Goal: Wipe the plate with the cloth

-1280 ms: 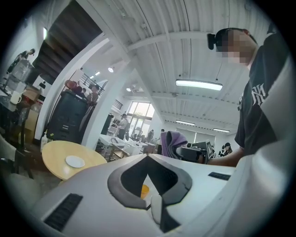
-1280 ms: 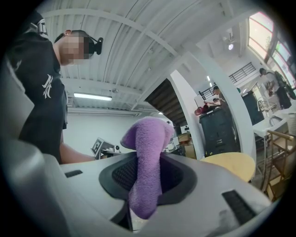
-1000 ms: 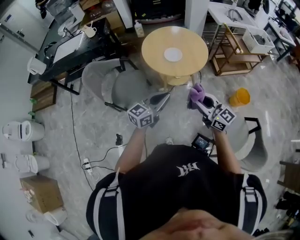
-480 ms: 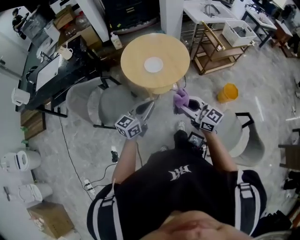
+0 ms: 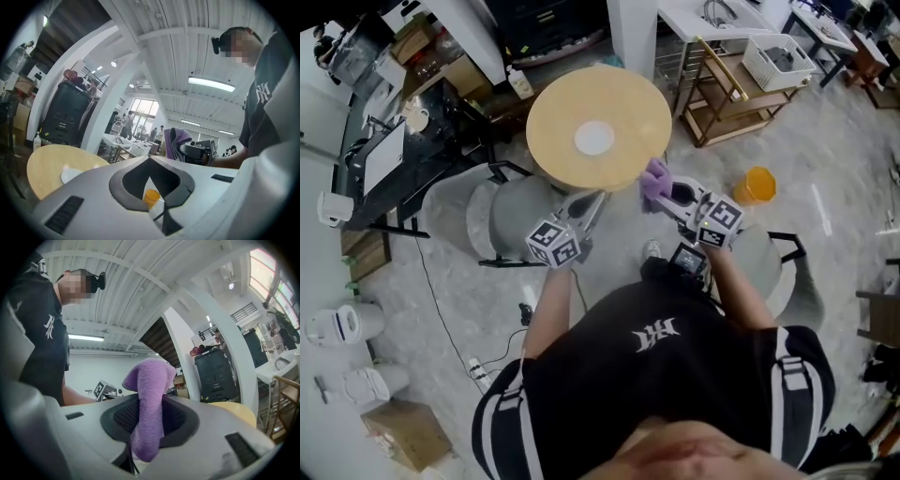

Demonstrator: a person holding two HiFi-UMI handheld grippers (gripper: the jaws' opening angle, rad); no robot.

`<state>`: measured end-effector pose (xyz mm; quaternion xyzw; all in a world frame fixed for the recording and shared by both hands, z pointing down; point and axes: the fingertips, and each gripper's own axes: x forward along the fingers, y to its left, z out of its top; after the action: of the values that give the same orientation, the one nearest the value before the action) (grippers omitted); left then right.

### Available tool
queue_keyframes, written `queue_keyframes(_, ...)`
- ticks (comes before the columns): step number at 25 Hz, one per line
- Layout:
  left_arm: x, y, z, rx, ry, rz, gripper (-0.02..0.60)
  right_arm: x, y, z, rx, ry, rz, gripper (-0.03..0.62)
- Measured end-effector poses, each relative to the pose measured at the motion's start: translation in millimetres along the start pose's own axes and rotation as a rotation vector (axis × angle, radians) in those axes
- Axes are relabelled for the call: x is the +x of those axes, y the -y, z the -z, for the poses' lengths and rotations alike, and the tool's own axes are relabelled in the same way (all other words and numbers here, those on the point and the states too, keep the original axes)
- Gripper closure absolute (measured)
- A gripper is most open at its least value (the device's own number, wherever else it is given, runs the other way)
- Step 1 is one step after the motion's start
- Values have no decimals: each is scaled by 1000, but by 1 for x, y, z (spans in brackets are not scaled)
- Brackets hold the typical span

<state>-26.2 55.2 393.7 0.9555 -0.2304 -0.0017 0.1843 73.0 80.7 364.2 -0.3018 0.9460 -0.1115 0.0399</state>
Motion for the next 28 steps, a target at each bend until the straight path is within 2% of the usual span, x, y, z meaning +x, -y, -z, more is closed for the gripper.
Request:
queue_keyframes(9,45,-50,-32,8,10,-100,571,26,73,-23,-3,-5,-77,494)
queue_keyframes(19,66,-96,-52,12,17,-210,571,56,134,-35,12,0,-144,494)
queue_keyframes(23,66,-112,-52,-4,13,-226,571,67,149,-30,31,-16,-143,494)
queue_keyframes(28,45,-152,-57,-63,36,-244,571,106,158,-19,53,-65,-128,494)
